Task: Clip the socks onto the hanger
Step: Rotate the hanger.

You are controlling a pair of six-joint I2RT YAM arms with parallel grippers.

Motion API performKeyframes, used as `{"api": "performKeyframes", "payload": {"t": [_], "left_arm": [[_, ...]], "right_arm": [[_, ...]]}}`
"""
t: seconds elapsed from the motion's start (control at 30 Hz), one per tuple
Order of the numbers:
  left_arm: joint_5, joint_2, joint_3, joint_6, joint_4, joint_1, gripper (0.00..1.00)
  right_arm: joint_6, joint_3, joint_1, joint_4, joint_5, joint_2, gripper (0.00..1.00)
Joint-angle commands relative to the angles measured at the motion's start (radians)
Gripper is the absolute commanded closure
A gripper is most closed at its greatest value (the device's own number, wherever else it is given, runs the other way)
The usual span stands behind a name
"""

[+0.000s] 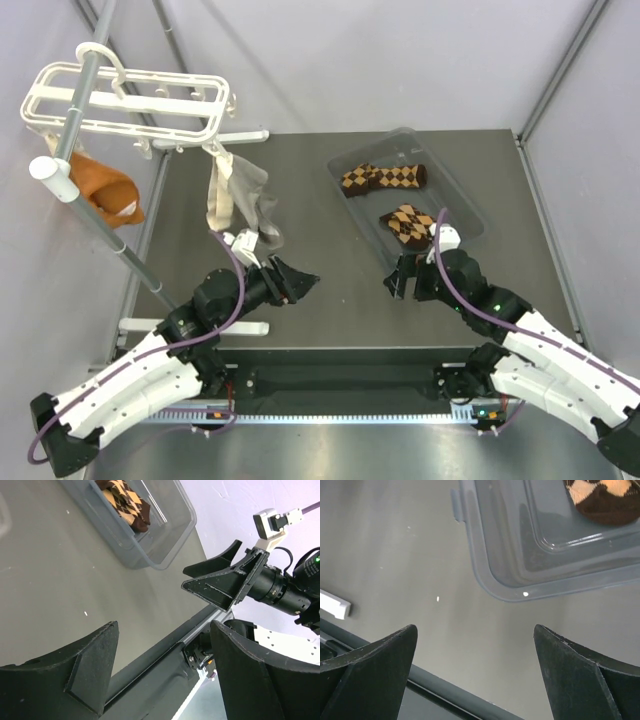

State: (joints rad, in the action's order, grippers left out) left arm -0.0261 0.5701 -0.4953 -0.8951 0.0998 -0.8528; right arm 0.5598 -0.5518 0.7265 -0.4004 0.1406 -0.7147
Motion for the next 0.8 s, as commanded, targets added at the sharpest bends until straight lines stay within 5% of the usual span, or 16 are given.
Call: {"api": "performKeyframes", "payload": {"t": [0.0,0.37,0.57,0.77], "left_arm": [[-0.044,-0.035,-0.022,-0.028,0.023,-0.003,0.22],[-0.057,-0.021,-0.045,-0.011,0.110,-0.003,0.21],[-0.031,-0.004,-0.084,0.001,0.173,-0.003,0.22],[0.075,-0.021,-0.020,-0.040,0.046,-0.003,0.29]], "right_arm": [[-0.014,-0.054,0.013,-0.011,0.031,0.000,0.00],[-0.106,-0.212,-0.036,-0.061,0.169,-0.133,0.00],[-0.152,-0.284,-0.224,0.030,0.004,-0.251,0.00],[-0.138,-0.315,-0.337,0.123,-0.055,-0.383,0.15]]}}
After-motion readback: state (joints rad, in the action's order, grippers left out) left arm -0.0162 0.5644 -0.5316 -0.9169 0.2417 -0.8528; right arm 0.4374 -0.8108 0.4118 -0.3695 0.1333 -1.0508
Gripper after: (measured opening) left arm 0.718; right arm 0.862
